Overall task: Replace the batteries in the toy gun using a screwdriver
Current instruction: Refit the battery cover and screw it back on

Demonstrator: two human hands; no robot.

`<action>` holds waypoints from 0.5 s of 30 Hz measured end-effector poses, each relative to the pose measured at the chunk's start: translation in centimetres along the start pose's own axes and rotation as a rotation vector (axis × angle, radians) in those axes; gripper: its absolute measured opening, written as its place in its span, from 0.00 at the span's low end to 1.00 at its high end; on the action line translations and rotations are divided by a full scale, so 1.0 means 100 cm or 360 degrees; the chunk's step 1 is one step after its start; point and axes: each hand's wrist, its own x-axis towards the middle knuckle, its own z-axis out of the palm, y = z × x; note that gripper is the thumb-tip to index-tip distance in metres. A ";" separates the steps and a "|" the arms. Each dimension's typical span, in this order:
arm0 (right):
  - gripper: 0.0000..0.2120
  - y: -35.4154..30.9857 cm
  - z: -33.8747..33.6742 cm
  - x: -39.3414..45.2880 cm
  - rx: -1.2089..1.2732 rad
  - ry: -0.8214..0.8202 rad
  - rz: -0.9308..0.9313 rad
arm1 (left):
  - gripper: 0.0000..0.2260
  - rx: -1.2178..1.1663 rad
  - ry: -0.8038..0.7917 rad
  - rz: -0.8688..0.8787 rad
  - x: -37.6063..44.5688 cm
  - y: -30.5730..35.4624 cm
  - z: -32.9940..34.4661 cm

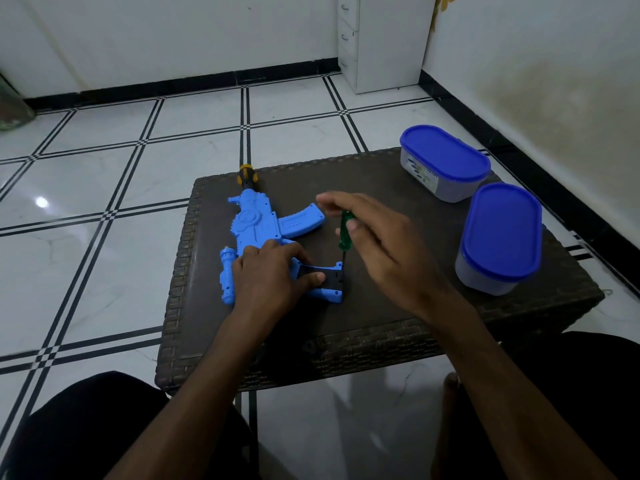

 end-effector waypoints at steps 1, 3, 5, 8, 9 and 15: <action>0.18 -0.001 0.000 0.000 0.0036 -0.0023 -0.0001 | 0.14 0.0002 0.0007 0.0004 0.000 0.000 0.000; 0.17 -0.002 0.000 0.001 0.0056 -0.0028 -0.0008 | 0.13 0.0012 0.0013 0.0007 0.000 -0.001 0.001; 0.15 -0.001 0.001 0.002 0.0036 -0.0001 -0.0003 | 0.13 0.0020 0.0011 0.0014 0.001 -0.002 0.002; 0.12 0.000 0.002 0.004 -0.0020 0.0043 0.0040 | 0.13 0.0025 0.0008 0.0019 0.001 -0.002 0.002; 0.11 0.000 0.003 0.005 -0.0028 0.0057 0.0055 | 0.13 0.0030 0.0005 0.0014 0.001 -0.001 0.002; 0.14 -0.003 0.005 0.006 -0.0204 0.0095 0.0041 | 0.14 0.0038 0.0002 0.0001 0.000 0.000 0.001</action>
